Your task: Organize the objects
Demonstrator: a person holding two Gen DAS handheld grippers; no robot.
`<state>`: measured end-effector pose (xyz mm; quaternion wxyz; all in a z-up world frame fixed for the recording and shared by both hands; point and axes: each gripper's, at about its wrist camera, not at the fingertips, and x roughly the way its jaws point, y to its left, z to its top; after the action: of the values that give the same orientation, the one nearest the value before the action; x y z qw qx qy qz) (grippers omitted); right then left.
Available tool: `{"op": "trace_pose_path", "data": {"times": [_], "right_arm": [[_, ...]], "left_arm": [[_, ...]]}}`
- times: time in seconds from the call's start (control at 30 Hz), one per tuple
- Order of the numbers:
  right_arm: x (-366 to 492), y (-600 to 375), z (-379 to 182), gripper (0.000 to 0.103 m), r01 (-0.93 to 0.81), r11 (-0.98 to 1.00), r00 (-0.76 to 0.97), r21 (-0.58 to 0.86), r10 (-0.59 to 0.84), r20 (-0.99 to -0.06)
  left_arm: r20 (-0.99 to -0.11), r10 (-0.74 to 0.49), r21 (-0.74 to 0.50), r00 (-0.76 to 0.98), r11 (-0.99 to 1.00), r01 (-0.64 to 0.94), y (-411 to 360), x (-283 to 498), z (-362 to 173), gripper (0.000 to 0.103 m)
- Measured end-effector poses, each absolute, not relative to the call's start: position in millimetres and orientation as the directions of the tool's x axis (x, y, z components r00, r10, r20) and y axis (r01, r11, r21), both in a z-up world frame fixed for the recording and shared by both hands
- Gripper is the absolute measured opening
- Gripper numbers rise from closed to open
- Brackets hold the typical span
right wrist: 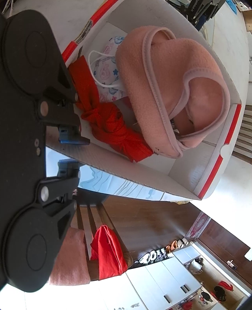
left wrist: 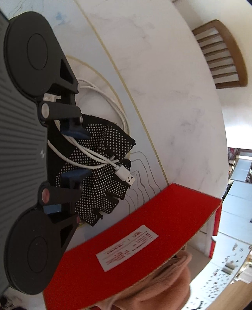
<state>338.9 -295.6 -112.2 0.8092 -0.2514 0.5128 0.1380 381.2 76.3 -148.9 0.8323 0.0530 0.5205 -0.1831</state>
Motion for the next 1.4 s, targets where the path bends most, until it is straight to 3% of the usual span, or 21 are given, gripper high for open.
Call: {"op": "trace_pose_path", "data": {"times": [0.17,0.37,1.0,1.4], "right_arm": [[339,-295,-114,0.013,-0.478,0.838,0.436,-0.262,-0.033,-0.899],[339,-295,-114,0.013,-0.476,0.841,0.438,-0.259,-0.029,-0.899],[338,-294,-113,0.013,-0.480,0.837,0.451,-0.261,-0.020,-0.892],[337,-297,-113,0.012,-0.492,0.834,0.452,-0.252,-0.003,-0.892]], "left_arm": [[-0.888,-0.256,-0.121,0.383,0.932,0.342,77,380,-145,0.012],[-0.880,-0.248,-0.121,0.404,0.942,0.314,79,374,-137,0.008],[-0.775,-0.310,-0.277,0.551,0.950,0.144,99,326,-65,0.006],[-0.705,-0.372,-0.300,0.604,0.928,0.221,60,303,-7,0.006]]}}
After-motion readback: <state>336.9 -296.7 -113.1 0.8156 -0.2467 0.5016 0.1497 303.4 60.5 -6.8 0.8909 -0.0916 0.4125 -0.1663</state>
